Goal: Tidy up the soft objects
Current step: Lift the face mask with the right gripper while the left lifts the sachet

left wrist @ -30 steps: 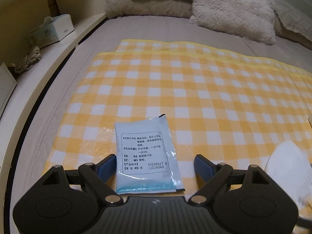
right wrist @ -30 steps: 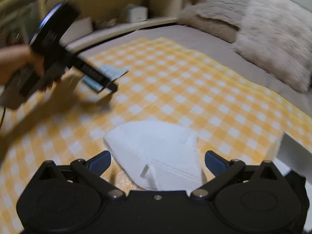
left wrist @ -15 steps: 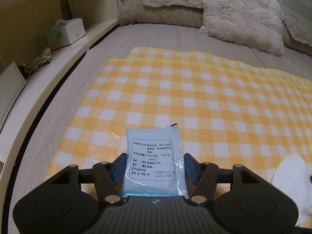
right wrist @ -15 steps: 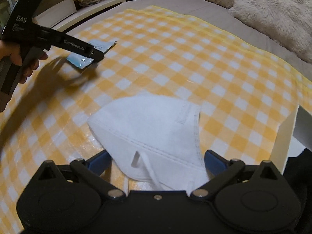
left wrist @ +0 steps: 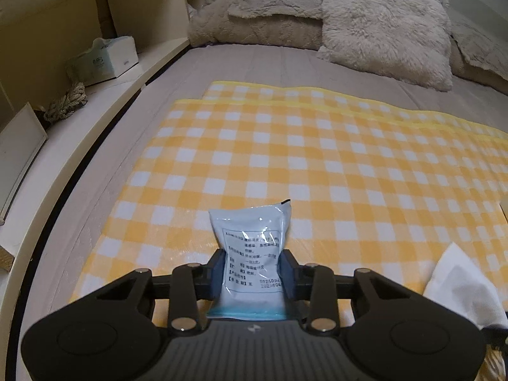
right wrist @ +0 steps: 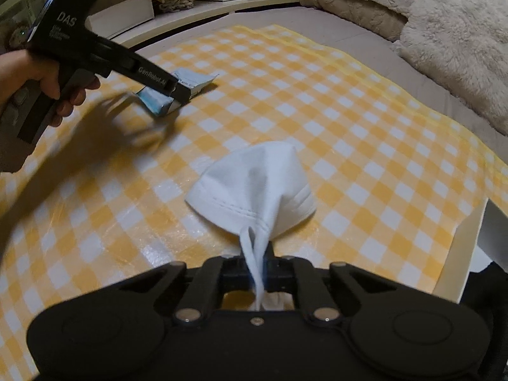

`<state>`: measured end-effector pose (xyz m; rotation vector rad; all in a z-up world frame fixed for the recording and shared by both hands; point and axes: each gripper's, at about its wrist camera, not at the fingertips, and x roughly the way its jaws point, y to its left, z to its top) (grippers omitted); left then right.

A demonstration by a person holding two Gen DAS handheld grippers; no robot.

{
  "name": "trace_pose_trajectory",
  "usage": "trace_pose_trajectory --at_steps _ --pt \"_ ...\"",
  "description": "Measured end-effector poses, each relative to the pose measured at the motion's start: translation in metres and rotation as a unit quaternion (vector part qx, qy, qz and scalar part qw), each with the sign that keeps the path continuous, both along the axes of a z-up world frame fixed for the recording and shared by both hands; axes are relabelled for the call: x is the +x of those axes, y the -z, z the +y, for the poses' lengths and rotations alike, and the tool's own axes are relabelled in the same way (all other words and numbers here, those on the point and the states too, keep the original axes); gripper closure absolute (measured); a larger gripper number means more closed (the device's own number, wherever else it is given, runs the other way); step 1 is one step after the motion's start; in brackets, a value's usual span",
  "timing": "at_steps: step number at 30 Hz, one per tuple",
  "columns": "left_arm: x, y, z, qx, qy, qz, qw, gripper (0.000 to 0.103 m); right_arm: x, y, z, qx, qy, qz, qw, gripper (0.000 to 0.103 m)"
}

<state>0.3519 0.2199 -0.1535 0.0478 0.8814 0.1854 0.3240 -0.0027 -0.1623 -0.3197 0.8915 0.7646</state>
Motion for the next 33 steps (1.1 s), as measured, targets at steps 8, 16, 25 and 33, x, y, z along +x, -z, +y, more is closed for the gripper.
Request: trace_pose_trajectory --at_steps 8,16,25,33 --pt "-0.022 -0.021 -0.011 0.005 0.008 -0.007 0.9999 0.065 -0.01 -0.022 -0.011 0.017 0.016 -0.02 1.0 0.098" --pt "-0.054 -0.068 -0.033 0.003 0.001 -0.051 0.9987 0.065 -0.028 -0.064 -0.027 0.037 0.041 -0.043 0.998 0.098" --pt "-0.1 -0.115 -0.057 0.001 -0.009 -0.103 0.9946 0.065 -0.048 -0.103 -0.053 0.07 0.064 -0.074 0.993 0.098" --pt "-0.139 -0.143 -0.078 -0.002 -0.009 -0.147 0.9891 0.065 -0.06 -0.136 -0.086 0.11 0.094 -0.096 0.985 0.098"
